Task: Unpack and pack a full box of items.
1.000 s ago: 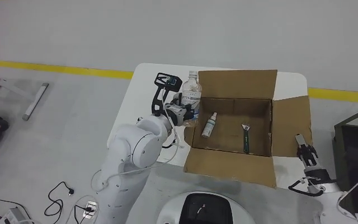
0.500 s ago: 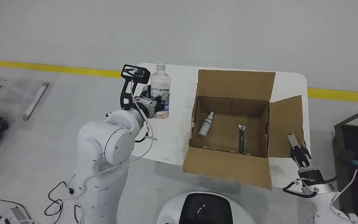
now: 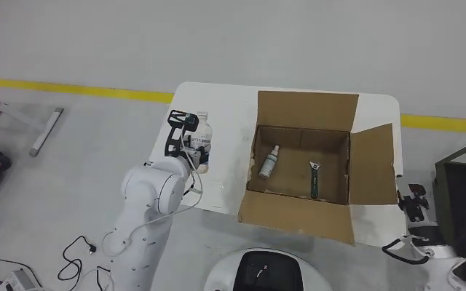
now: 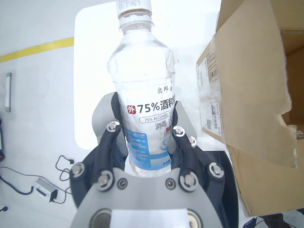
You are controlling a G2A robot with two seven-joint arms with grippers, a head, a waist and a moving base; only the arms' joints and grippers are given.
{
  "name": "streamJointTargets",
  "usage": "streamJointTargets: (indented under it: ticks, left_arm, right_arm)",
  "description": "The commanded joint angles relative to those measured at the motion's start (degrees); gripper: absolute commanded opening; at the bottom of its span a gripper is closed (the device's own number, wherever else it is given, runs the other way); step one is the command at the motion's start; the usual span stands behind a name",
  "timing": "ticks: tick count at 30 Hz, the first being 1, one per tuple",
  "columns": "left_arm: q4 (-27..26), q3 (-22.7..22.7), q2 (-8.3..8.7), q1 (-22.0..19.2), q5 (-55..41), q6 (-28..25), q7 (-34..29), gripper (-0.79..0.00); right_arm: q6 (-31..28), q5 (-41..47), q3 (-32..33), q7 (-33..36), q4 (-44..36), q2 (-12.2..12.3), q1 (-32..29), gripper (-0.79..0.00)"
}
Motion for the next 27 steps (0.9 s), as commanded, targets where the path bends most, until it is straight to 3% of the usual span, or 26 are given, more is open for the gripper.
streamJointTargets:
  ticks: [1,3,4,5,6,7,14,24,27]
  left_arm:
    - [1.1,0.72,-0.01,0.66,0.48,0.5,0.19,-0.785]
    - [1.87,1.37,-0.01,1.28,0.67,0.7,0.46,-0.785]
    - [2.28,1.64,-0.01,1.58,0.89,0.89,0.57,-0.785]
    - [2.46,1.87,-0.01,1.75,1.06,0.95,0.69,-0.785]
    - [2.91,2.4,-0.03,2.12,1.16,1.05,0.84,-0.785]
    - [3.22,2.65,-0.03,2.31,1.32,1.11,0.61,-0.785]
    - [3.22,2.65,-0.03,2.31,1.32,1.11,0.61,-0.785]
    - [3.36,2.74,-0.03,2.46,1.26,0.99,0.94,-0.785]
    - [3.67,4.6,0.14,4.25,2.5,-2.66,3.7,-0.785]
  right_arm:
    - [-1.29,-2.71,1.54,-0.92,-0.64,0.16,-0.65,0.0]
    - [-2.78,-5.5,2.91,-2.4,-1.24,0.28,-1.41,0.0]
    - [-3.49,-6.76,3.62,-3.1,-1.43,0.33,-1.84,-0.123]
    - [-3.68,-7.69,4.1,-3.58,-1.52,0.36,-2.15,-0.32]
    - [-4.32,-9.34,4.86,-4.53,-1.9,0.41,-2.82,-0.603]
    - [-4.83,-10.34,5.36,-4.72,-1.98,0.46,-3.34,-0.785]
    - [-5.8,-8.73,8.67,-4.99,-0.83,0.51,-4.85,-0.785]
    - [-7.47,-16.6,9.89,-7.17,0.33,0.58,-5.16,-0.785]
    - [-7.91,-16.34,10.14,-7.23,0.65,0.55,-5.15,-0.785]
